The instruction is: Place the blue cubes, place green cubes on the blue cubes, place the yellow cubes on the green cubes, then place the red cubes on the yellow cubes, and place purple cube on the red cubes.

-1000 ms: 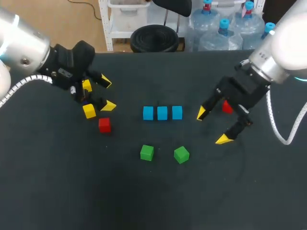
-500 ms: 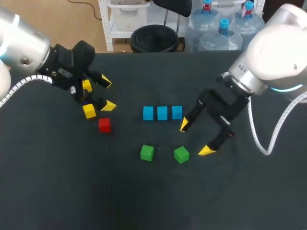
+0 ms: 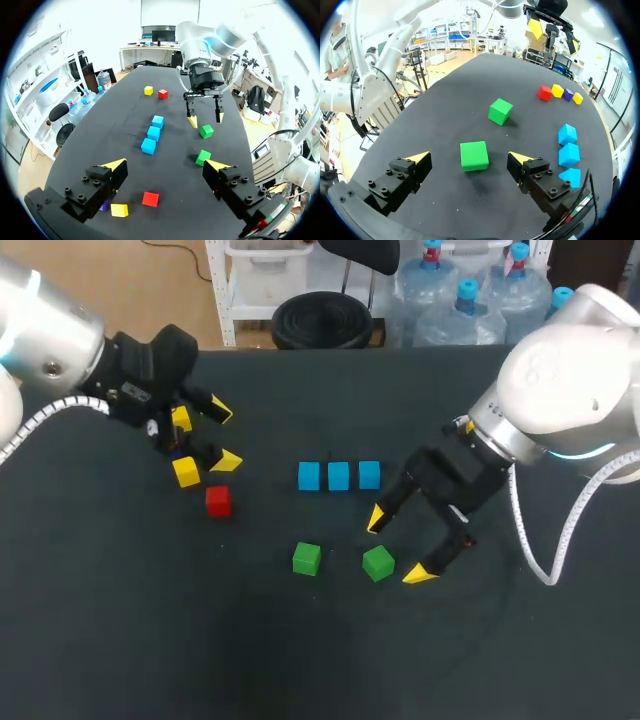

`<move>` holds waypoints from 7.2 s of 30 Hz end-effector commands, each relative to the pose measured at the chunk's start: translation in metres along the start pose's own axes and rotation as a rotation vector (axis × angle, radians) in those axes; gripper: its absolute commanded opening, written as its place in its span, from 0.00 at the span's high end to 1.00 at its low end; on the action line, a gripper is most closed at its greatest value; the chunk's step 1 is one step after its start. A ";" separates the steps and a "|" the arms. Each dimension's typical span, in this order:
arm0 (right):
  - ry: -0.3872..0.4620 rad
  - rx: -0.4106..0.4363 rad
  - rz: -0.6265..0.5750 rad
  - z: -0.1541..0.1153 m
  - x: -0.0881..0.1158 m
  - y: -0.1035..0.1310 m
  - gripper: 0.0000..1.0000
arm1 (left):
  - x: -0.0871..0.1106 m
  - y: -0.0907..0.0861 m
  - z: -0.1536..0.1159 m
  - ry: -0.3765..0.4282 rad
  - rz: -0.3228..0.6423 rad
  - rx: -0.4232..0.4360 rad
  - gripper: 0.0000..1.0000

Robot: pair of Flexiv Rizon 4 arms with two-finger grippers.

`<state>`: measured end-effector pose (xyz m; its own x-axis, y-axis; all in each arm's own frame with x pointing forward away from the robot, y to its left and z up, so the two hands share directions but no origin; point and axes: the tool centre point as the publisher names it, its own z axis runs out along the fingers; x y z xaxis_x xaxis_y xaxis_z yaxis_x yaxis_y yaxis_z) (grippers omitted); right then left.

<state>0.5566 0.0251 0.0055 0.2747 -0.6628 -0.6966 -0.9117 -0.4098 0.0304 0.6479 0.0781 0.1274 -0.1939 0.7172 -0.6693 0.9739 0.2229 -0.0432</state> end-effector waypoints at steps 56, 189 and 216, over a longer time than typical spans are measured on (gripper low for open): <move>-0.070 0.122 0.076 -0.012 0.001 -0.020 1.00 | 0.002 0.000 -0.001 -0.007 0.004 0.000 0.00; -0.023 0.479 0.358 -0.041 0.007 -0.162 1.00 | 0.002 0.000 -0.001 -0.007 0.004 0.000 0.00; -0.032 0.478 0.361 -0.040 0.008 -0.162 0.81 | 0.002 0.000 -0.001 -0.007 0.004 0.000 0.00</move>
<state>0.7173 0.0614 0.0249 -0.0821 -0.6890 -0.7201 -0.9837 0.1720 -0.0525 0.6480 0.0781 0.1273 -0.1940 0.7172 -0.6693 0.9739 0.2230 -0.0433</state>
